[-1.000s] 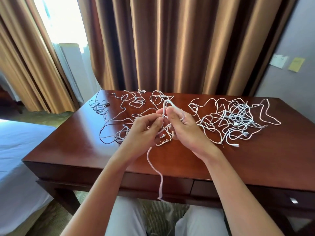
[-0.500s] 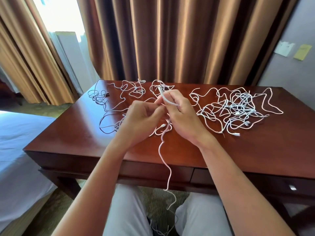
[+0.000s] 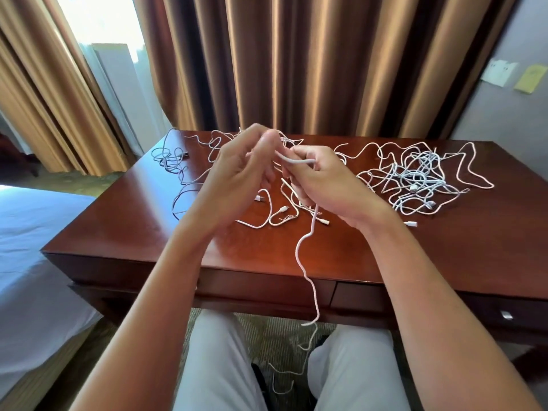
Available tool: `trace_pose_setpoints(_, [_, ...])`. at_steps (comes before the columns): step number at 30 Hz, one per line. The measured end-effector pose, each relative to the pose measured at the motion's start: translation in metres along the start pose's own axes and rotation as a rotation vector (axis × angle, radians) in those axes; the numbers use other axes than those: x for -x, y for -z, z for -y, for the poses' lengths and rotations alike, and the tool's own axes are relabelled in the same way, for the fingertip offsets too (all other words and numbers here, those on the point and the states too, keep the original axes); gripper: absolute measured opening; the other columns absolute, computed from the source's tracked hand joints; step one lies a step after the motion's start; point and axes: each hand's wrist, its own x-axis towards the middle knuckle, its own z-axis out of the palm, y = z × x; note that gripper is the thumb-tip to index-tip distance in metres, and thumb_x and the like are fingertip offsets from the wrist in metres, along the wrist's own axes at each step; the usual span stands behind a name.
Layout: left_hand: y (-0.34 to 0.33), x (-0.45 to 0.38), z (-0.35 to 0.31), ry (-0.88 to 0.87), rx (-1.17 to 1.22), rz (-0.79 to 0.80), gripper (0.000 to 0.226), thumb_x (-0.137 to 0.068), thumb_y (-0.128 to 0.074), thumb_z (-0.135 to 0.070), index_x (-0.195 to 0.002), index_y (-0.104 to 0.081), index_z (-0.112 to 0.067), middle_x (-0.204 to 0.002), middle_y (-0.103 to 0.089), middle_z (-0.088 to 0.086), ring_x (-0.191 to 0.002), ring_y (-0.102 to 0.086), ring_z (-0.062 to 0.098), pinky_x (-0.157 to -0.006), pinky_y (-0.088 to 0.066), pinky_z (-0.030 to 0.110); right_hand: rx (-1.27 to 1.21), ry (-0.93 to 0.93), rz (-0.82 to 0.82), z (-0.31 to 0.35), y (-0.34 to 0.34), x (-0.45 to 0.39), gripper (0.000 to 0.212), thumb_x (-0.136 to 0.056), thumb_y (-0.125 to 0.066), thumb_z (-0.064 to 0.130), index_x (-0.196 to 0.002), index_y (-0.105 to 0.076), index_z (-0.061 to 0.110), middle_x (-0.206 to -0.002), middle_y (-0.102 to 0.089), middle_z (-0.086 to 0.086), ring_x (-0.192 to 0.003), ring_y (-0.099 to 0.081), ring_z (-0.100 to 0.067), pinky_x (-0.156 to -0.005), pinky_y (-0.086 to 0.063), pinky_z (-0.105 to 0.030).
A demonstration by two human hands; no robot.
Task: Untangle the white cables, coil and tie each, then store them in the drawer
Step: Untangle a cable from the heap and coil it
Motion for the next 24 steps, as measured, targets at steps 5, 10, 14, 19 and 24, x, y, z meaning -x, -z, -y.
trace_pose_setpoints(5, [-0.003,0.002,0.011,-0.027,-0.016,-0.054,0.03,-0.104,-0.051,-0.011,-0.077,-0.048,0.003,-0.062,-0.053,-0.015,-0.055,-0.051,-0.003,-0.055,-0.039,0.011,-0.127,0.016,0.136,-0.003,0.001,0.009,0.022,-0.1,-0.064,0.028,-0.1,-0.068,0.006,-0.058,-0.04,0.009,-0.052,-0.031,-0.009,-0.05,-0.03,-0.024])
trace_pose_setpoints(10, [-0.004,0.008,0.015,0.003,0.023,-0.136,0.033,-0.101,-0.055,-0.008,-0.074,-0.048,0.01,-0.061,-0.05,0.016,-0.053,-0.054,-0.001,-0.054,-0.042,0.012,-0.352,-0.013,0.063,-0.011,-0.002,0.014,0.034,-0.104,-0.052,0.031,-0.114,-0.071,0.005,-0.07,-0.021,-0.004,-0.061,-0.021,-0.014,-0.052,-0.029,-0.019])
trace_pose_setpoints(14, [-0.002,0.01,0.021,0.006,-0.054,-0.106,0.03,-0.102,-0.056,-0.019,-0.08,-0.05,0.0,-0.061,-0.05,0.018,-0.052,-0.042,0.028,-0.047,-0.039,0.037,-0.25,0.051,-0.159,-0.016,-0.01,0.011,0.022,-0.102,-0.058,0.021,-0.105,-0.068,0.002,-0.059,-0.049,0.015,-0.056,-0.044,-0.001,-0.055,-0.042,-0.016])
trace_pose_setpoints(19, [-0.002,0.013,0.027,0.007,-0.134,-0.003,0.026,-0.104,-0.044,-0.041,-0.095,-0.053,-0.018,-0.061,-0.045,-0.01,-0.054,-0.04,0.014,-0.052,-0.038,0.036,-0.131,0.09,-0.216,-0.014,-0.015,0.011,0.011,-0.1,-0.062,0.027,-0.099,-0.067,0.017,-0.065,-0.062,0.014,-0.058,-0.055,-0.001,-0.059,-0.048,-0.022])
trace_pose_setpoints(24, [-0.001,0.019,0.035,-0.018,-0.24,0.058,0.03,-0.102,-0.044,-0.037,-0.081,-0.058,-0.021,-0.063,-0.042,0.001,-0.061,-0.039,0.031,-0.056,-0.042,0.048,-0.241,0.116,-0.287,-0.018,-0.014,0.015,0.013,-0.094,-0.069,0.018,-0.103,-0.069,0.008,-0.078,-0.069,0.003,-0.066,-0.064,-0.001,-0.062,-0.048,-0.015])
